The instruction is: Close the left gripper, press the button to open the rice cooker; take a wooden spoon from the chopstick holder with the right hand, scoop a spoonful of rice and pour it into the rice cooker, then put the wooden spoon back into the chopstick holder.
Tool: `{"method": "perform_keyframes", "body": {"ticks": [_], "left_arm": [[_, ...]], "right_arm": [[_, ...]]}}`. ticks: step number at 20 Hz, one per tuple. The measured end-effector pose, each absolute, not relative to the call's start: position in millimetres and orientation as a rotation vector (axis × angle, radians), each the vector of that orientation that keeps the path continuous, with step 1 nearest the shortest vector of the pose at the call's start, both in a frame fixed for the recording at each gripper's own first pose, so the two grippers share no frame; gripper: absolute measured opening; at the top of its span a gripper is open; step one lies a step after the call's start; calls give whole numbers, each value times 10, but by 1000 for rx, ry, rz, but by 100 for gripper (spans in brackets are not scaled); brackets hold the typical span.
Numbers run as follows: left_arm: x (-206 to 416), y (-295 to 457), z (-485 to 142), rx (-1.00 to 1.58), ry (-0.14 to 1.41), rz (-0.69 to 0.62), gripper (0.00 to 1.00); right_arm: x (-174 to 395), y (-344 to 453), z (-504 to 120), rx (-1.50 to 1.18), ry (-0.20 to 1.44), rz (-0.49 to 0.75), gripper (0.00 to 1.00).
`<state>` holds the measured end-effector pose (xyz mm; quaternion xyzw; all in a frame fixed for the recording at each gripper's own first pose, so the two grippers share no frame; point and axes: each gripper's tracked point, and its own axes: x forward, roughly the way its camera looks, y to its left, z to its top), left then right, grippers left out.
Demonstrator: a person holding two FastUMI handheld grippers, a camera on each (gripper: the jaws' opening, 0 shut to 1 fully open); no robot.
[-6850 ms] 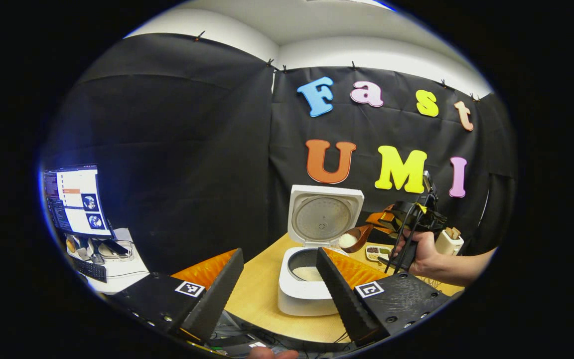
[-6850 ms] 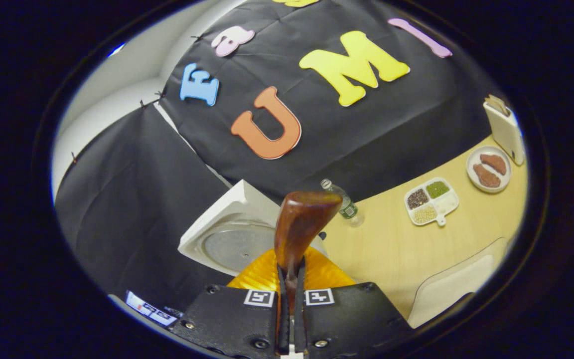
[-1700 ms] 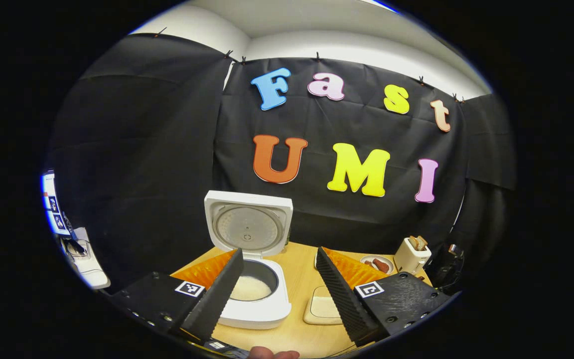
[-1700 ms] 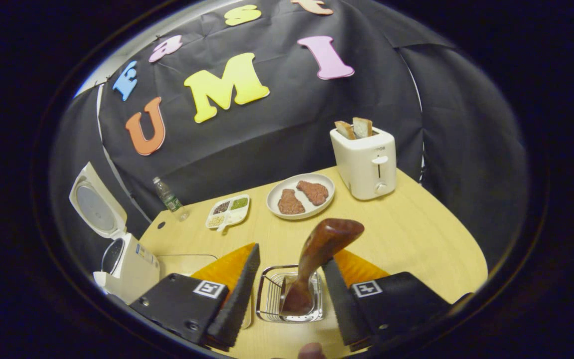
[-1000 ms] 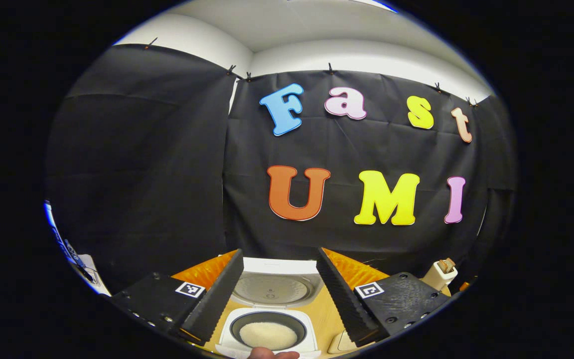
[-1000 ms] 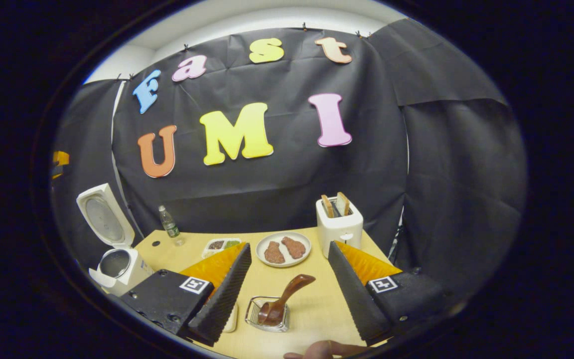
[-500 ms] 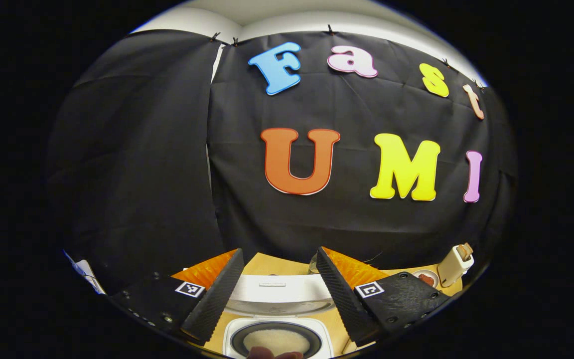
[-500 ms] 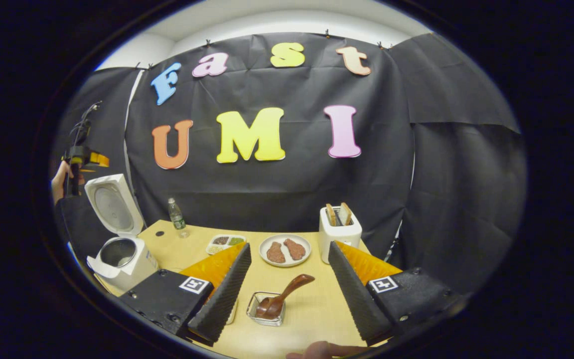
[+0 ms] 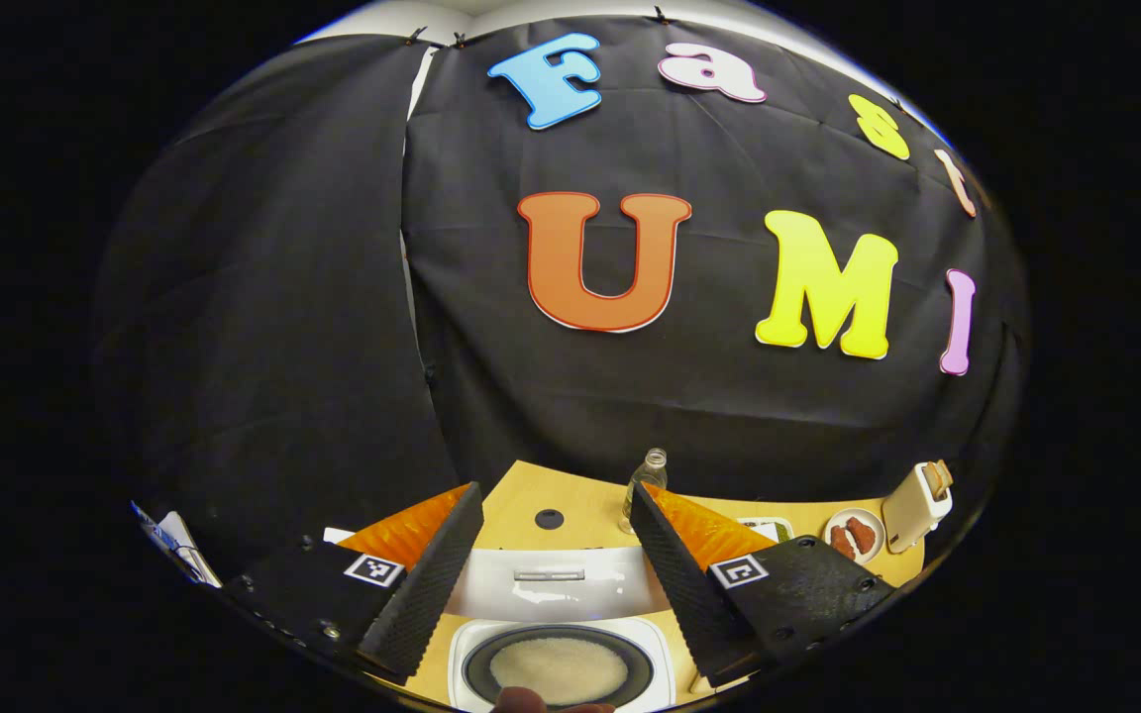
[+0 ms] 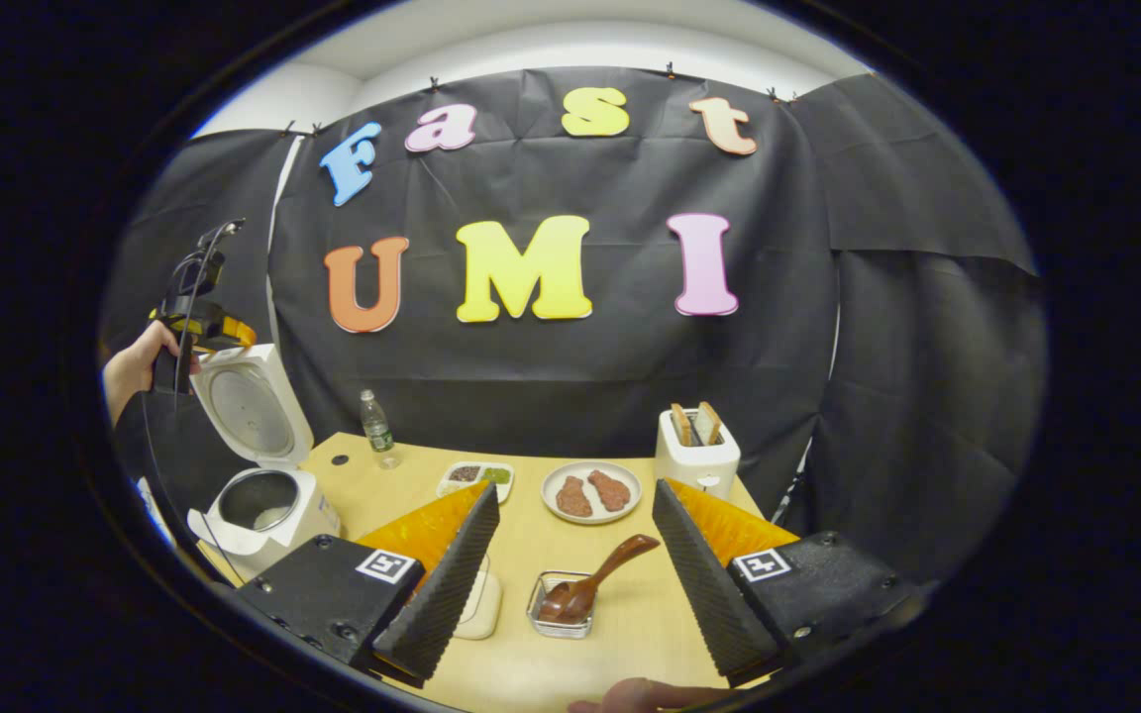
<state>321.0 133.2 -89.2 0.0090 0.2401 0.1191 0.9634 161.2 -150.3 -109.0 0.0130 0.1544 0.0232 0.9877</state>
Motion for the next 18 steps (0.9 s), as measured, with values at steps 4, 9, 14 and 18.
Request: {"method": "perform_keyframes", "body": {"ticks": [4, 9, 14, 18], "left_arm": [[2772, 1181, -962, -10, 546, 215, 97], [2106, 971, -1272, -34, 611, 209, 96], [1573, 830, -1602, 27, 635, 232, 96], [1297, 770, -1899, -5, 684, 259, 96]], "right_arm": [[1563, -1283, -1052, 48, 291, 81, 100], [1469, -1032, -1125, 49, 301, 139, 99], [1311, -827, -1220, 65, 330, 195, 100], [1244, -718, -1300, 75, 365, 232, 99]]}}
